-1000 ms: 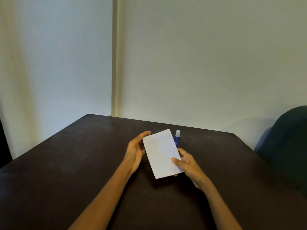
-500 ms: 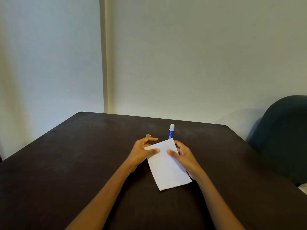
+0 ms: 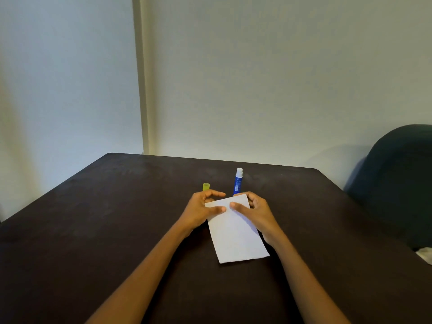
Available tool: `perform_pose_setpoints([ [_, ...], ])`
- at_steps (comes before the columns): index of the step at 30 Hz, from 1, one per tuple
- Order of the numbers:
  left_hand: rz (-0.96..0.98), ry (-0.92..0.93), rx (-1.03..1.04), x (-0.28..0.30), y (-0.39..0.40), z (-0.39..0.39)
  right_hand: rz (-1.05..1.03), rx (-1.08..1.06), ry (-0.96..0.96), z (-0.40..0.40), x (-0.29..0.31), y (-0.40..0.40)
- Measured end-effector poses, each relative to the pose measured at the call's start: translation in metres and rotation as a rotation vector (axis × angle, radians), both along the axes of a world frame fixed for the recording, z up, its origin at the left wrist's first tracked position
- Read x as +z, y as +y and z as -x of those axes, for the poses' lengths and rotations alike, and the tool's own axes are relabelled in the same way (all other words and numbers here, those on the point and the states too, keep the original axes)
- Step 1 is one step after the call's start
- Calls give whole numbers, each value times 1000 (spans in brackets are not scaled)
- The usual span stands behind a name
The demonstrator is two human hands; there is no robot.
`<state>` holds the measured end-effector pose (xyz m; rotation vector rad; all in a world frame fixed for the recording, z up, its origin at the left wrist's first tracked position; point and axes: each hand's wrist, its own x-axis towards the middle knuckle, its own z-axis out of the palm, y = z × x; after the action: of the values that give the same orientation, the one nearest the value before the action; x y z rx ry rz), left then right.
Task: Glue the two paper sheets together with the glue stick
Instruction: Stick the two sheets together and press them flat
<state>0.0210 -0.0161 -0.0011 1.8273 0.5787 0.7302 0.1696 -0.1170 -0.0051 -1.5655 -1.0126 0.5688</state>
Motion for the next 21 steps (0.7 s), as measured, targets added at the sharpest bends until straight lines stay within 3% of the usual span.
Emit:
perform_pose_setpoints([
  [4,19,-26,24,-2,2,-2,-41,-62,40,-3,-4,4],
  [8,96,-127,91,-1,0,-2,-116,-255,-7,-4,-5,7],
  [13,159,-188,22,3,-1,-3,-216,-415,45,-10,-5,4],
  [18,160,-210,62,-2,-2,-4,-232,-263,160,-7,-1,3],
  [21,208,-282,116,-1,2,-2,-170,-122,120,-1,-2,3],
])
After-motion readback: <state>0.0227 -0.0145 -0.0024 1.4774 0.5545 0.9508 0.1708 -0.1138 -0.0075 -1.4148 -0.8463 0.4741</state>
